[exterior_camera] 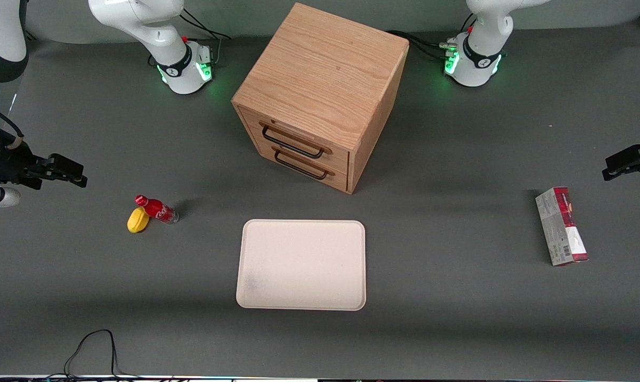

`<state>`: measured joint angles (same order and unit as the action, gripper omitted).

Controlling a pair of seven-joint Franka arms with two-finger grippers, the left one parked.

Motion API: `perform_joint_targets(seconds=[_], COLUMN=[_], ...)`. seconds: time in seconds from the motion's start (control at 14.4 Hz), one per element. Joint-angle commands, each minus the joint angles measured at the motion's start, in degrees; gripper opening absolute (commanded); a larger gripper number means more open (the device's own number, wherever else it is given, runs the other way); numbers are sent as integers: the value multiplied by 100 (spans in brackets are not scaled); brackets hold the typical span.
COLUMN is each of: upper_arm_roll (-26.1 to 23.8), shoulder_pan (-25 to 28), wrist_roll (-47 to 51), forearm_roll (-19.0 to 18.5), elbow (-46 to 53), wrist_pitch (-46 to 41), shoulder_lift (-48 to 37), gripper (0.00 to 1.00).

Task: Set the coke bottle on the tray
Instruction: 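Move the open right gripper toward the red Coca-Cola bottle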

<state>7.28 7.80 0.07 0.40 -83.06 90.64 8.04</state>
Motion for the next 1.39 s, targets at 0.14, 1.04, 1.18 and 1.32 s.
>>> perform_joint_targets(seconds=[0.14, 1.04, 1.18, 1.32], upper_arm_roll=[142, 142, 142, 142], shoulder_pan=[-7, 29, 37, 37], wrist_roll=[90, 45, 45, 45], forearm_roll=[154, 286, 277, 286], elbow=[150, -1291, -1344, -1353], wrist_pitch=[-178, 1298, 1307, 1307], shoulder_lift=[57, 506, 515, 514], gripper=[100, 100, 100, 100])
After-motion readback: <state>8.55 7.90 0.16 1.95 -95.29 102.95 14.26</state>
